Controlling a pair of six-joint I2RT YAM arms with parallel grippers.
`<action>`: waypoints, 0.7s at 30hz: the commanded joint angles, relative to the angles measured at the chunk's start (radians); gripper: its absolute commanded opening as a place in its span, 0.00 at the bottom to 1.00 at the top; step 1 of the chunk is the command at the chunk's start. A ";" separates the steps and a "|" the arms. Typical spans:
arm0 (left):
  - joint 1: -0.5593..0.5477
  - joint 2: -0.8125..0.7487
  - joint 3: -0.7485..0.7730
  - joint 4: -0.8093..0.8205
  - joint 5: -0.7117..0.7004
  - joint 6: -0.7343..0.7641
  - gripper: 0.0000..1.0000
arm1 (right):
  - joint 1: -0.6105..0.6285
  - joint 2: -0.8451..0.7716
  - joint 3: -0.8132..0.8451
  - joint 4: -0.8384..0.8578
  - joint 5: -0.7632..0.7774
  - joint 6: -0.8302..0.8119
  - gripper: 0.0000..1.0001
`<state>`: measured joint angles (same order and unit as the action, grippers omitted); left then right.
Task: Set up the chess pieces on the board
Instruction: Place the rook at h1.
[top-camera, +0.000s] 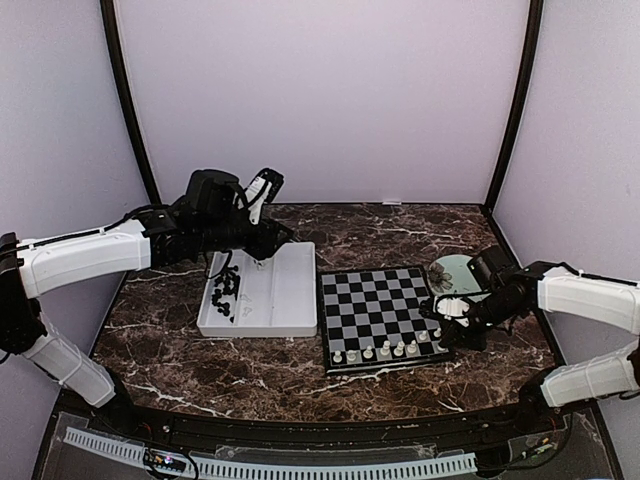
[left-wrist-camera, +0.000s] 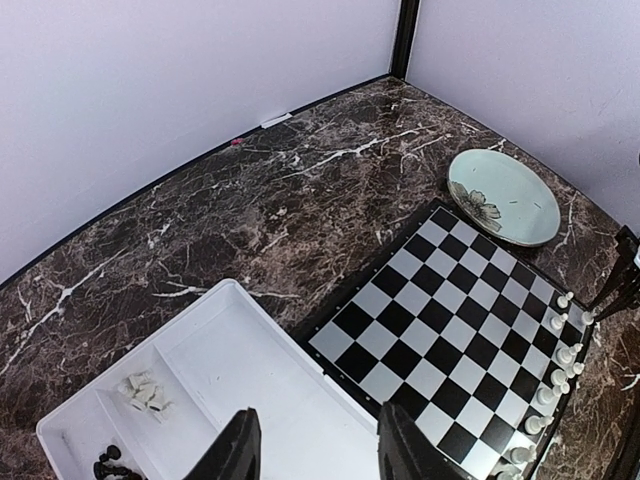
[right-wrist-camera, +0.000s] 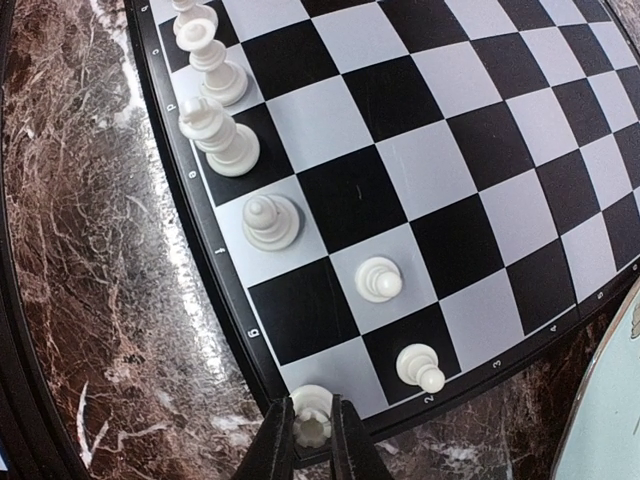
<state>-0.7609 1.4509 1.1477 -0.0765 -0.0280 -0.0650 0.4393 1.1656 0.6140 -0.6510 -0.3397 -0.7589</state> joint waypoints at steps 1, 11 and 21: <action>0.006 -0.014 0.005 0.007 0.000 -0.016 0.41 | -0.002 0.014 -0.012 0.055 0.000 0.000 0.15; 0.006 -0.015 0.000 0.008 0.011 -0.023 0.41 | -0.002 0.027 -0.026 0.082 0.017 0.008 0.17; 0.006 -0.027 -0.007 -0.004 0.008 -0.024 0.41 | -0.002 0.021 -0.002 0.049 0.026 0.018 0.23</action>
<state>-0.7597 1.4509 1.1473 -0.0769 -0.0200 -0.0830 0.4393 1.1877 0.5976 -0.5911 -0.3168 -0.7509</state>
